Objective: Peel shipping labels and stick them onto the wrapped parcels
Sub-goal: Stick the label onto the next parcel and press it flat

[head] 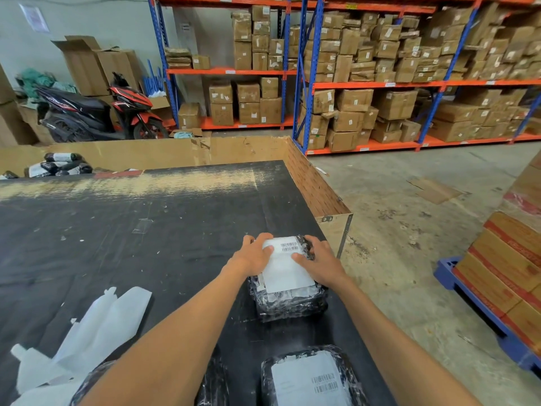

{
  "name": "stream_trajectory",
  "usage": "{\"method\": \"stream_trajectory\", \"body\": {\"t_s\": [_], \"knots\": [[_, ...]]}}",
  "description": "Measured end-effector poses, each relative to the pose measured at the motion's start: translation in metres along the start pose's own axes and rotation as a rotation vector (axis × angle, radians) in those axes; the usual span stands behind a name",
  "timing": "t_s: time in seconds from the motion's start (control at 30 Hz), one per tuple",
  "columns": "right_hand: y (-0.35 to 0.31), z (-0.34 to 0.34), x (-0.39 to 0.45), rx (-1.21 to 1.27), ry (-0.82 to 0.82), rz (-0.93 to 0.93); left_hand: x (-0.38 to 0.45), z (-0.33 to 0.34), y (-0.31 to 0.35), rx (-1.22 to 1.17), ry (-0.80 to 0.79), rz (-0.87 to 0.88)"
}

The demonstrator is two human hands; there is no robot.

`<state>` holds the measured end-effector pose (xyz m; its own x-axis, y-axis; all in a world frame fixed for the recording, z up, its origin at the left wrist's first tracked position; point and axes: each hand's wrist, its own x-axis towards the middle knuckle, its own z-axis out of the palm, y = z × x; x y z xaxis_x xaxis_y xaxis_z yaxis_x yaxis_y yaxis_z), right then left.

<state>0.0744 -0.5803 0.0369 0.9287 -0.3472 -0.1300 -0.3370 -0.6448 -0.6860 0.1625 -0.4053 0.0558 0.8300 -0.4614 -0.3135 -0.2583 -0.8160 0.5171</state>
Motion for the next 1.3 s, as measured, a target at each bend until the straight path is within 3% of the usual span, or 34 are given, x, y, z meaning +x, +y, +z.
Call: {"method": "stream_trajectory", "body": {"t_s": [0.2, 0.37, 0.47, 0.57, 0.67, 0.83, 0.93, 1.03, 1.3], "knots": [[-0.003, 0.002, -0.003, -0.006, 0.066, -0.001, -0.005, -0.011, 0.014, -0.047, 0.015, -0.038], [0.004, -0.004, -0.02, 0.35, 0.037, 0.012, -0.031, -0.016, 0.021, -0.199, -0.097, -0.292], [0.016, 0.001, -0.033, 0.373, 0.0, 0.126, -0.045, -0.009, 0.027, -0.232, -0.106, -0.333], [0.02, 0.01, -0.047, 0.52, -0.061, 0.154, -0.054, 0.002, 0.034, -0.455, -0.01, -0.349], [0.016, 0.01, -0.05, 0.542, -0.016, 0.097, -0.064, 0.003, 0.037, -0.724, 0.011, -0.414], [0.01, 0.0, -0.066, 0.654, 0.062, 0.044, -0.091, -0.006, 0.049, -0.97, 0.104, -0.258], [0.001, -0.008, -0.078, 0.707, 0.115, -0.033, -0.106, -0.003, 0.052, -1.008, 0.197, -0.179], [-0.006, -0.024, -0.093, 0.678, 0.068, -0.058, -0.116, 0.007, 0.051, -1.005, 0.262, -0.192], [0.028, -0.035, -0.163, 0.591, -0.037, 0.016, -0.169, 0.047, 0.056, -0.885, 0.122, -0.263]]}}
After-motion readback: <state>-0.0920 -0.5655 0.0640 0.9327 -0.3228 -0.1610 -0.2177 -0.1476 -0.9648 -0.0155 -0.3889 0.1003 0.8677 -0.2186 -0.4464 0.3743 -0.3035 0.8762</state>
